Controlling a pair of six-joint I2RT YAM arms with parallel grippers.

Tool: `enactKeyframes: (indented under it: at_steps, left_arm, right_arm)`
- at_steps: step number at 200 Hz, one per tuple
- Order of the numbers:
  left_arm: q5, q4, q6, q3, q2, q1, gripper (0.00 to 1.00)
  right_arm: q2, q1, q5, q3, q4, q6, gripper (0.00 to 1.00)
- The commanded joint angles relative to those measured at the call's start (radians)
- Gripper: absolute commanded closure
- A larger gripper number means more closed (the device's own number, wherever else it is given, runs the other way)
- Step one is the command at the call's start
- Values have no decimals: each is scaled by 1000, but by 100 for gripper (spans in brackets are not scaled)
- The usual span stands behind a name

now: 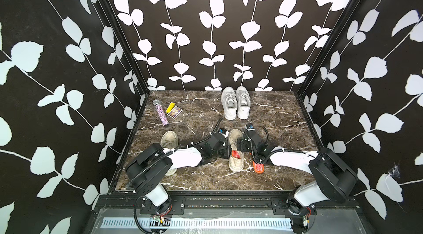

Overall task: Remove the insole from the shoe
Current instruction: Untie the shoelace on the shoe.

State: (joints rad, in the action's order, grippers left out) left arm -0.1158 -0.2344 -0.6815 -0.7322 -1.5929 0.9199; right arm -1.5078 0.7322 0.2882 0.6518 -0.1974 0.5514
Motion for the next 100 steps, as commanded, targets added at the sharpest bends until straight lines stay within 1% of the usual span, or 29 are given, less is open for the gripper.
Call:
enactKeyframes:
  at_steps: [1,39,80,100]
  left_arm:
    - [-36,-84,-6,-16,43,10,100]
    - [-36,-86,-6,-8,49,11,100]
    - [-40,-94,0,0,59,13,100]
    - [-39,-93,5,2,66,14,100]
  right_arm:
    - [-32,3,28,26,-177,27,13]
    - [-42,2,15,34,-253,44,9]
    - [-64,-24,25,114,-193,52,6]
    - [-86,-52,5,177,-150,56,5]
